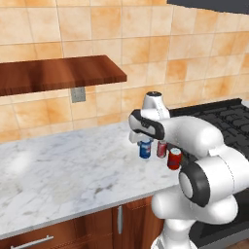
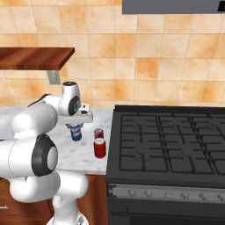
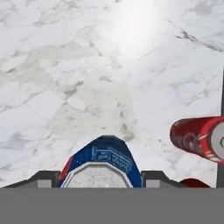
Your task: Four empty soda cans are scattered around the kitchen. Gather all the cans and cluster them next to the stove for recycling.
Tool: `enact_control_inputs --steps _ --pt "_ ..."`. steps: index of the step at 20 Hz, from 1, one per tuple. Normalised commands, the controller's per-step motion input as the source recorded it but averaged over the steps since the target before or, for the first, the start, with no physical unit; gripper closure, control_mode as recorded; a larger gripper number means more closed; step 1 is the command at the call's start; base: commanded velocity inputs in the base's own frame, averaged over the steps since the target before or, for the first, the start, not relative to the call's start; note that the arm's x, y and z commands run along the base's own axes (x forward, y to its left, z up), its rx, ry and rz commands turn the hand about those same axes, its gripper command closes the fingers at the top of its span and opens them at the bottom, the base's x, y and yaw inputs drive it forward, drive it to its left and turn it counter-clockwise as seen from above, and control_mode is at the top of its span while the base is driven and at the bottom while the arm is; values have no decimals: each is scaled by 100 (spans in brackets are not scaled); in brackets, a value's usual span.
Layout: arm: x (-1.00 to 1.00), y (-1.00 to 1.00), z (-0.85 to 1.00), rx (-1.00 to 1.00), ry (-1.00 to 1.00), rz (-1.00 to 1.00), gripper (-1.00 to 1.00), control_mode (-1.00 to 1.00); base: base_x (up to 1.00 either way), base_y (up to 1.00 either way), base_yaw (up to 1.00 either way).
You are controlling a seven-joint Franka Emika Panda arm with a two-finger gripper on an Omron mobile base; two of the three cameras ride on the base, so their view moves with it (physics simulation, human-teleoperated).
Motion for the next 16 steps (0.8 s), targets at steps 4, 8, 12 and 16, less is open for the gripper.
enact_control_inputs --steps 4,8,12,16 --pt "28 -11 -29 -1 0 0 100 -100 0 0 0" --pt "3 -10 -23 0 0 0 100 -100 0 0 0" --pt "0 -16 -19 0 -1 0 100 -100 0 0 0" --pt "2 -20 -2 0 -2 -2 100 -100 0 0 0"
